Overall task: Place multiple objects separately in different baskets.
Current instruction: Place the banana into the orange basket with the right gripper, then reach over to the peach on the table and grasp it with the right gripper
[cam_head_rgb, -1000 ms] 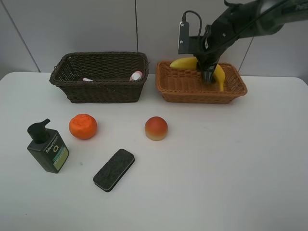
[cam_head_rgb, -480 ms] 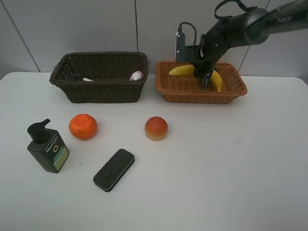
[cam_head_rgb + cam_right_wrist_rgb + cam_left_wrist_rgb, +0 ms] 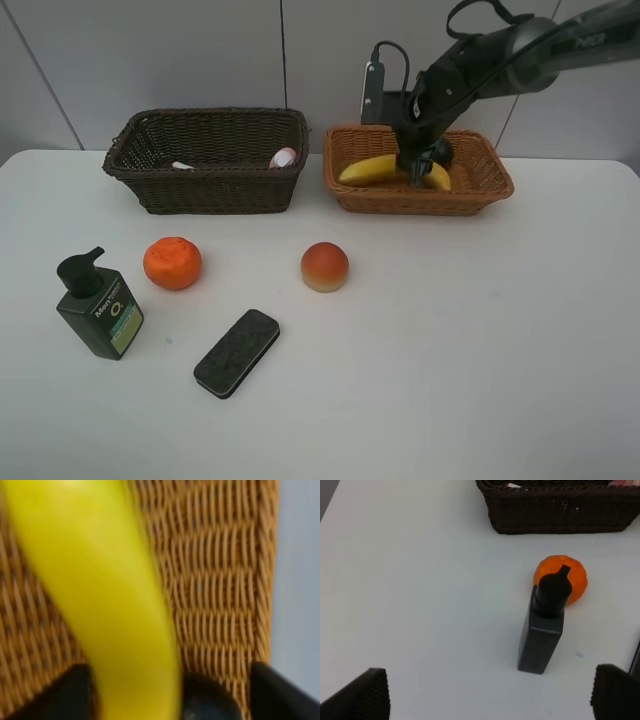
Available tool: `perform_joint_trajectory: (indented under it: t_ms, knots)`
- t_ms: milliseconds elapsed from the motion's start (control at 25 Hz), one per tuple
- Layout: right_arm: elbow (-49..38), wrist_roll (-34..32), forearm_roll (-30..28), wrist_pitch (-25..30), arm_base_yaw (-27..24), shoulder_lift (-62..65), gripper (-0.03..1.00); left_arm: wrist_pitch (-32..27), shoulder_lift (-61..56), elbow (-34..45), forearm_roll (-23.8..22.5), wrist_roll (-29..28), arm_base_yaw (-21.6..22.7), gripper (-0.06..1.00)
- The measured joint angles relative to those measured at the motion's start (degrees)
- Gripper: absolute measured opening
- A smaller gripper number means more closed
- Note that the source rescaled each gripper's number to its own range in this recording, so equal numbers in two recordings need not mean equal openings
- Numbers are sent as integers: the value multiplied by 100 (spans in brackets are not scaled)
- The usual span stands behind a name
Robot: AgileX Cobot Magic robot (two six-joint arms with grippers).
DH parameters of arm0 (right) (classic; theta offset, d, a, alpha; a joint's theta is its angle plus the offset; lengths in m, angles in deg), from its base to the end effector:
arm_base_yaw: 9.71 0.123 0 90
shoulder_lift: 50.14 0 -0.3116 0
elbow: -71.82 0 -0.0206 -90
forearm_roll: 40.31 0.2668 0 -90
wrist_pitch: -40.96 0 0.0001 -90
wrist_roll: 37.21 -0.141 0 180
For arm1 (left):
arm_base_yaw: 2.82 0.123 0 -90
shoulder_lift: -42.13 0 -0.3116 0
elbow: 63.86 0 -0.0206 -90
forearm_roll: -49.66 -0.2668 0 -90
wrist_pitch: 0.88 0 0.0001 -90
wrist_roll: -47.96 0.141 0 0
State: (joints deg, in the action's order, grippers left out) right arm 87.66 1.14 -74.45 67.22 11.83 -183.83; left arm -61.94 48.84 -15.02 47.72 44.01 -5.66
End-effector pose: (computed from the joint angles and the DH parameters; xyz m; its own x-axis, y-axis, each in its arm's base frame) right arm 0.5229 0.1687 0.1371 -0.0535 -0.9976 -0.0447 -0.7408 0.0697 -0.6681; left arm 0.0250 0.0029 0.2641 -0.4477 -0.0304 -0.8936 -0.0005 0.9994 -0.0337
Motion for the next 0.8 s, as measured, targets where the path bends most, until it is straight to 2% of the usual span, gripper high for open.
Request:
perform_joint_trajectory:
  t_ms: [80,160,600,800]
  knots:
    - [0,-7,5,-40,0,0,96,0,0,0,0,0,0,99]
    - [0,-6,21,-34,0,0,98,0,0,0,0,0,0,99]
    - [0,-20,48,59,0,296,98,0,0,0,0,0,0,99]
    - [0,-20,511,298,5,1218,98,0,0,0,0,0,0,99]
